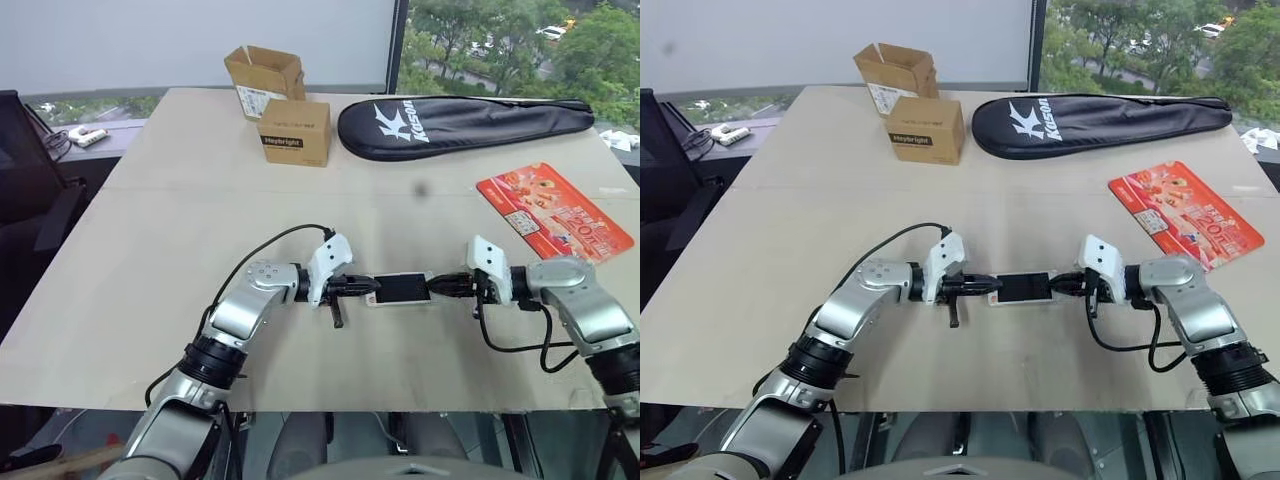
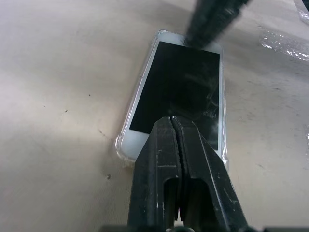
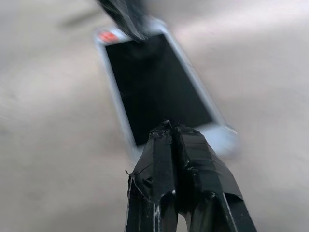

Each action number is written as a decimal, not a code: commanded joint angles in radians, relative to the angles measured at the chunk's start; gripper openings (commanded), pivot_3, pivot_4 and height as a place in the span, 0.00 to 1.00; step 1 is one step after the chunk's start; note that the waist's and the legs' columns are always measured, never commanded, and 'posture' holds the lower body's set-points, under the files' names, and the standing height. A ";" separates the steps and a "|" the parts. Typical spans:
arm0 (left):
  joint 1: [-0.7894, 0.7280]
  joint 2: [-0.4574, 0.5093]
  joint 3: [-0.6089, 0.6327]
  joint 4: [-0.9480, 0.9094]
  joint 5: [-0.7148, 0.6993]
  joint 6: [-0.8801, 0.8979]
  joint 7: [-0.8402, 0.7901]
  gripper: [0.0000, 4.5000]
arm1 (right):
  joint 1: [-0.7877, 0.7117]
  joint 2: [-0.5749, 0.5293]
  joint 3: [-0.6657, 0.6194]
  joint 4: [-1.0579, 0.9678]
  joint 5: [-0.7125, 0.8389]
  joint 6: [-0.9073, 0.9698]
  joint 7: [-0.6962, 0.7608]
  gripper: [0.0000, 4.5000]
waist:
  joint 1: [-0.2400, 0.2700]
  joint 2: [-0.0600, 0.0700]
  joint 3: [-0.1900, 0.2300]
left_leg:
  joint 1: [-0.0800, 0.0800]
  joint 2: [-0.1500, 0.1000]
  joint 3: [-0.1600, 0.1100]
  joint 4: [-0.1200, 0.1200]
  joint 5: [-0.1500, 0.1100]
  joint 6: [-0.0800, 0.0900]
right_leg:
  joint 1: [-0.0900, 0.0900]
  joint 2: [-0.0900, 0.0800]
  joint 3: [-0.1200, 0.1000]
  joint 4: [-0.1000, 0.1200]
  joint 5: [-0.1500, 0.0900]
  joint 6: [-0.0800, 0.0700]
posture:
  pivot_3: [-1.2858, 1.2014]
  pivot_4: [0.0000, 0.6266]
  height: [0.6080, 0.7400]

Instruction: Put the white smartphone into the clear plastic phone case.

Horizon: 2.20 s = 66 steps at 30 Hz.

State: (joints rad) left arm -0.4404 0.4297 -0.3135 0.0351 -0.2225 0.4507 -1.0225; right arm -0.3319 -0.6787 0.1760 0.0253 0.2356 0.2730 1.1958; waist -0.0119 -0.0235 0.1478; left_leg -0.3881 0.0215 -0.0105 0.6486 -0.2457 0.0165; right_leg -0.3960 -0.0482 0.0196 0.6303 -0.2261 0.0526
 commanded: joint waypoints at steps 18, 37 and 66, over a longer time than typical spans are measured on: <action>-0.016 0.000 0.007 0.007 -0.002 -0.010 -0.010 0.00 | 0.019 -0.061 0.004 0.086 -0.013 -0.038 0.015 0.01 | 0.002 0.003 0.004 | -0.002 0.000 0.000 0.002 0.000 0.000 | -0.002 0.000 0.000 0.000 0.001 0.001 | 0.52 0.24 1.00; -0.016 -0.001 0.008 0.005 -0.002 -0.007 -0.007 0.00 | 0.055 -0.090 0.089 0.039 -0.078 -0.020 0.046 0.01 | 0.002 0.003 0.004 | -0.003 0.000 -0.001 0.003 0.000 0.000 | -0.001 0.000 -0.001 0.000 0.001 0.001 | 0.52 0.24 1.00; 0.290 0.214 0.360 -0.348 -0.185 -0.013 0.018 0.49 | 0.213 -0.067 -0.336 -0.039 0.235 -0.002 0.007 0.70 | -0.001 0.007 0.010 | -0.010 0.000 0.003 0.003 0.000 0.000 | -0.013 0.000 0.003 0.009 0.002 0.003 | 0.52 0.24 1.00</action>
State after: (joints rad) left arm -0.1779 0.6223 0.0052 -0.2536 -0.3757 0.4307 -1.0009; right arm -0.1286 -0.7236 -0.1063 0.0006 0.4506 0.2985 1.1817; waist -0.0128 -0.0169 0.1578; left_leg -0.3982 0.0215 -0.0072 0.6520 -0.2456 0.0165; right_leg -0.4094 -0.0483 0.0239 0.6390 -0.2250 0.0540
